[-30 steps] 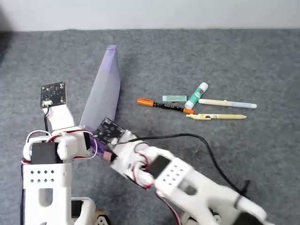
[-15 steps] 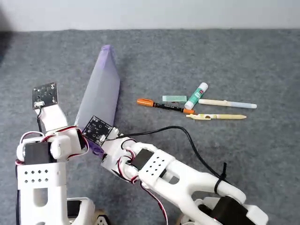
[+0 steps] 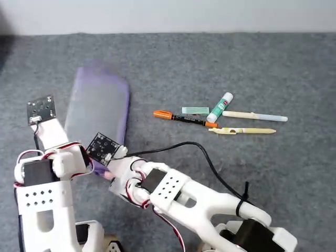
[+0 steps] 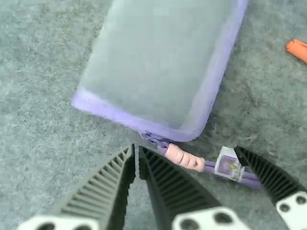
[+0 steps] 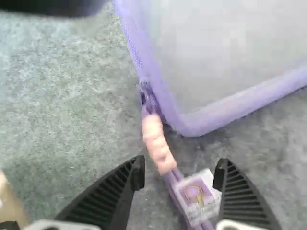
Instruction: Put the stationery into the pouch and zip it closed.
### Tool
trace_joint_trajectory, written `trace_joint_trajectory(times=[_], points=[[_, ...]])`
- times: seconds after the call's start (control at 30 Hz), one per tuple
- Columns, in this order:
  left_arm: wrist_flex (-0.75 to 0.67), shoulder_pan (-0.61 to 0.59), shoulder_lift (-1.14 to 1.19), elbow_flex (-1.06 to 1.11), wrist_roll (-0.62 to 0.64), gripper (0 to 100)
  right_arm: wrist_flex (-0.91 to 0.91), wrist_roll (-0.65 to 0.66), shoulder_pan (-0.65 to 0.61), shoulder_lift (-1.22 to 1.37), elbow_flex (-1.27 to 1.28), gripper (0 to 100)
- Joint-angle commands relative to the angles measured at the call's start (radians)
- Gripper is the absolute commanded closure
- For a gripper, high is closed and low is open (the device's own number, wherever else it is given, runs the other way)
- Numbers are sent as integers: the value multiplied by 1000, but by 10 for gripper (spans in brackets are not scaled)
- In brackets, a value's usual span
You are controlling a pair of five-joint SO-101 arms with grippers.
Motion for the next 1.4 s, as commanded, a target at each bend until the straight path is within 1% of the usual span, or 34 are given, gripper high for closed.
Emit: trace_joint_trajectory(times=[0.0,0.17,0.27,0.37,0.47,0.6,0.67,0.83,0.9,1.03,1.1,1.23,1.37], points=[[-18,-2,2,-51,11,988,15,0,-61,5,-20,765],[-18,-2,-2,-51,11,988,15,2,-61,65,-26,765],[-17,-8,-3,-58,11,988,21,2,-61,87,-71,765],[-18,-86,-3,-61,9,988,27,2,-61,93,-138,765],[-14,-190,-3,-61,6,988,84,2,-61,104,-210,765],[-12,-256,-3,-61,-21,988,179,-3,-56,168,-318,765],[-12,-265,-3,-61,-23,988,220,-6,-54,214,-381,771],[-12,-270,-3,-61,-21,988,332,-8,-33,320,-546,870],[-12,-270,-5,-61,-23,988,384,-8,-10,354,-605,892],[-12,-270,-5,-61,-23,988,487,-8,25,389,-683,893],[-12,-270,-5,-61,-23,988,524,-8,62,392,-701,894],[-12,-270,-5,-61,-23,988,585,-6,156,395,-703,894],[-12,-270,-5,-61,-23,988,676,-6,208,400,-675,894]])
